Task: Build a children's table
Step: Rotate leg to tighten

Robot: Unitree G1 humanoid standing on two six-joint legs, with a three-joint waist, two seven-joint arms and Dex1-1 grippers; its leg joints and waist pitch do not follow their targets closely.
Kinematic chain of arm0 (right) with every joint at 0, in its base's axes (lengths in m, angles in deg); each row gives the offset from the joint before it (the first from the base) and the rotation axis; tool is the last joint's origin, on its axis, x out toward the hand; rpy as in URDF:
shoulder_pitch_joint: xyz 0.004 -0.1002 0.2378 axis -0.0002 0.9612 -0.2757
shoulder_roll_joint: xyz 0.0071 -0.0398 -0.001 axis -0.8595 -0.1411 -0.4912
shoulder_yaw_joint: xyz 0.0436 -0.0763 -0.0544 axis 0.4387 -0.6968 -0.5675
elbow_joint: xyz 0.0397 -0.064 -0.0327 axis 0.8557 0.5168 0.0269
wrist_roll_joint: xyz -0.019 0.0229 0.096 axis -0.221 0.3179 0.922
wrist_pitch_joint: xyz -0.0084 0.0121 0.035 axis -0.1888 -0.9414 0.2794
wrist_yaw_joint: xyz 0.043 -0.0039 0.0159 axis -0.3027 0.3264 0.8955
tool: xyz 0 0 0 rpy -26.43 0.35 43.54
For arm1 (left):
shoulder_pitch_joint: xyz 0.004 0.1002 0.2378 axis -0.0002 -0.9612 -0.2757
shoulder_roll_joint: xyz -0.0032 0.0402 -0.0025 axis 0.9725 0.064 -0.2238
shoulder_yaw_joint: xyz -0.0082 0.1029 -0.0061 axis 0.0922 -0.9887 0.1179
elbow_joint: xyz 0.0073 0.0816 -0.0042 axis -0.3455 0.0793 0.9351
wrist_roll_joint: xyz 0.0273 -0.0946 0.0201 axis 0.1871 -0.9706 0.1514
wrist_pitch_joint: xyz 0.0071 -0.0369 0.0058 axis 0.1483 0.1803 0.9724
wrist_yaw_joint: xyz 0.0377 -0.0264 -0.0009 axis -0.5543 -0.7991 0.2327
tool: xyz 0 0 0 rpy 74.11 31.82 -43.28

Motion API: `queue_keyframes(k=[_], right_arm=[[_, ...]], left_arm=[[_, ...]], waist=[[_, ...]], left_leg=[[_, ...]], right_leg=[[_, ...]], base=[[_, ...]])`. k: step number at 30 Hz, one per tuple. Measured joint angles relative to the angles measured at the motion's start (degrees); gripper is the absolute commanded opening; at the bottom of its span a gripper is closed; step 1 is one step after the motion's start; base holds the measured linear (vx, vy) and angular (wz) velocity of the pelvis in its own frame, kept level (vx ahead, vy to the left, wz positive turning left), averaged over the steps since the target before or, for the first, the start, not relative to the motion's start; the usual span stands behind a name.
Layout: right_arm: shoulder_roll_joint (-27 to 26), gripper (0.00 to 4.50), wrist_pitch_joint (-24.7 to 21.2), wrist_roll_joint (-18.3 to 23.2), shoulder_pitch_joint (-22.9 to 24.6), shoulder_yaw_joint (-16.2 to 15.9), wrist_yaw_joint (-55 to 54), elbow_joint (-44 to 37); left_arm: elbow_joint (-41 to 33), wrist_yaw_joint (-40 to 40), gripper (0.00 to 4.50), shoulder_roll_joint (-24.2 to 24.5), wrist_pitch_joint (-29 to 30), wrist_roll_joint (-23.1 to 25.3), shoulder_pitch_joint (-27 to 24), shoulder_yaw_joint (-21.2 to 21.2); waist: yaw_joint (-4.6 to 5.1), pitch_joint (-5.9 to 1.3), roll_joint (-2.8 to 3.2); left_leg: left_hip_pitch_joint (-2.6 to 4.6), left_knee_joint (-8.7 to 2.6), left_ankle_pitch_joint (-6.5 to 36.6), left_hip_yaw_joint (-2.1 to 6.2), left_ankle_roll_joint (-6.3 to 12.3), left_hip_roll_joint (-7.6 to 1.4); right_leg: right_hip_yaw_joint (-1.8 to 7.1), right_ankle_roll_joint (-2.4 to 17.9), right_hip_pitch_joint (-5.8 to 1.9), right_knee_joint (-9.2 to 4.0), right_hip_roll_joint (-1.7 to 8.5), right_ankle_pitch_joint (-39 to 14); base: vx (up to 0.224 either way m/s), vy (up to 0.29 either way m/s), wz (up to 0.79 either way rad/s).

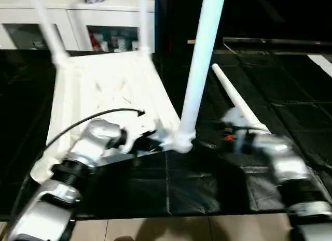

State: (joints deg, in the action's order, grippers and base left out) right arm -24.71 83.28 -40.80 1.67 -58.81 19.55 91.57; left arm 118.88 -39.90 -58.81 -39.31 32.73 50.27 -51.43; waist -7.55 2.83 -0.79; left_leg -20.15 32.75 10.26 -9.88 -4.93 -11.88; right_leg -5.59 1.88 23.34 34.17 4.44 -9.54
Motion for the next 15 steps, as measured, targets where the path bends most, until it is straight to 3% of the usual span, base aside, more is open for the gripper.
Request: queue_keyframes(k=[3, 7, 11, 15], right_arm=[[0.9, 4.47, 1.1, -0.4, -0.1, -2.6, 4.2, 0.1], [0.4, 4.47, 4.1, -2.8, -3.0, -5.7, 6.3, 3.0], [-0.9, 4.47, 5.5, -3.5, -5.0, -6.6, 6.6, 4.7], [-1.0, 4.15, 5.8, -3.5, -5.0, -7.7, 8.0, 5.5]], left_arm=[[0.3, -2.6, 0.00, 0.4, -2.1, 0.0, 0.1, -0.9], [1.1, -5.6, 0.00, 0.7, -4.8, 0.1, 0.8, -2.5], [1.4, -7.0, 0.00, 0.3, -6.3, 0.6, 1.4, -3.8], [2.3, -7.9, 0.00, 0.0, -7.4, 0.9, 2.1, -4.4]], waist=[[-0.77, 0.00, 0.00], [-1.01, -0.01, -0.02], [-1.48, -0.01, -0.02], [-1.35, -0.01, -0.04]], left_leg=[[-0.02, 0.04, 0.0, 0.00, 0.00, 0.00], [-0.04, 0.10, 0.0, 0.01, 0.00, 0.00], [-0.06, 0.15, 0.0, 0.02, 0.00, 0.01], [-0.07, 0.22, 0.0, 0.02, 0.02, 0.01]], right_leg=[[0.00, 0.0, 0.00, 0.00, 0.00, 0.0], [0.00, 0.0, -0.01, 0.04, 0.01, 0.0], [0.00, 0.0, -0.05, 0.06, 0.04, 0.0], [0.01, 0.0, -0.06, 0.08, 0.05, 0.0]], base=[[0.000, 0.000, 0.00], [0.000, 0.000, 0.00], [0.000, 0.000, 0.00], [0.000, 0.000, 0.00]])
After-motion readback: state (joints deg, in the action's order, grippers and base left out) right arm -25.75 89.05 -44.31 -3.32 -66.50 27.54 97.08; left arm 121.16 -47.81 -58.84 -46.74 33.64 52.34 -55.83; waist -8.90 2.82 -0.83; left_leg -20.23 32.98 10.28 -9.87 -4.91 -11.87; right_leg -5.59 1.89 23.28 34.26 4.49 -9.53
